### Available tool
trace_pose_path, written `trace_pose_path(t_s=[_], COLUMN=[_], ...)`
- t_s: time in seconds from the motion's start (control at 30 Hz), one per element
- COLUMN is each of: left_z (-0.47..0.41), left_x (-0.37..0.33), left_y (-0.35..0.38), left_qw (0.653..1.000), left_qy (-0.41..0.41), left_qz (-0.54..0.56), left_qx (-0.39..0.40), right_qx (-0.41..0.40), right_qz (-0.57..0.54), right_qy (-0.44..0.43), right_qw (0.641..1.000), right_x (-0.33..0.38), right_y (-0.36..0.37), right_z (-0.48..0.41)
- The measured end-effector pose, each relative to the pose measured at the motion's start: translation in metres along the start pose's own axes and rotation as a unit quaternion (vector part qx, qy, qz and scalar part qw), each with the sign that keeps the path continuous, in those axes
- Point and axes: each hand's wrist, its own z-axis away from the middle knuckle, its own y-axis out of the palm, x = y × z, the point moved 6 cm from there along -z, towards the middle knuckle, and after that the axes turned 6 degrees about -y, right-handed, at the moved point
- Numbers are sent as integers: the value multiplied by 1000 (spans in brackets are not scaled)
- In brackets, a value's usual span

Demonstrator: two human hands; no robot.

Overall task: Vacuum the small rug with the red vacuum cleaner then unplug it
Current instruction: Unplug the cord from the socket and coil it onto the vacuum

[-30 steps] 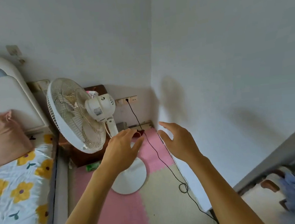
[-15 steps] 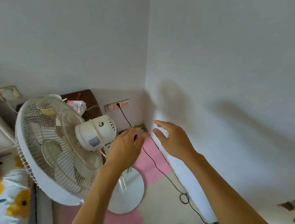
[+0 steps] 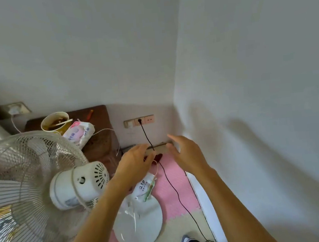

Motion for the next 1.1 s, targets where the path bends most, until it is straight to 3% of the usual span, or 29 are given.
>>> trace_pose_path(t_s=[0.27, 0.47, 0.73, 0.97, 1.1], left_z=[-77, -121, -191, -306, -383], left_x=[1, 24, 55, 106, 141], left_y=[-8, -11, 16, 65, 115], left_qw=[995, 996, 996, 987, 983], left_qy=[-52, -58, -85, -147, -166], left_qz=[-72, -60, -18, -3, -9], left_qx=[-43, -27, 24, 56, 80], right_qx=[58, 60, 119, 233, 259], right_qz=[-23, -20, 53, 85, 76], right_qy=[-41, -22, -16, -20, 2], right_qw=[997, 998, 991, 969, 963], right_x=[-23, -36, -70, -141, -188], right_y=[9, 27, 64, 161, 228], right_z=[-90, -125, -181, -279, -355])
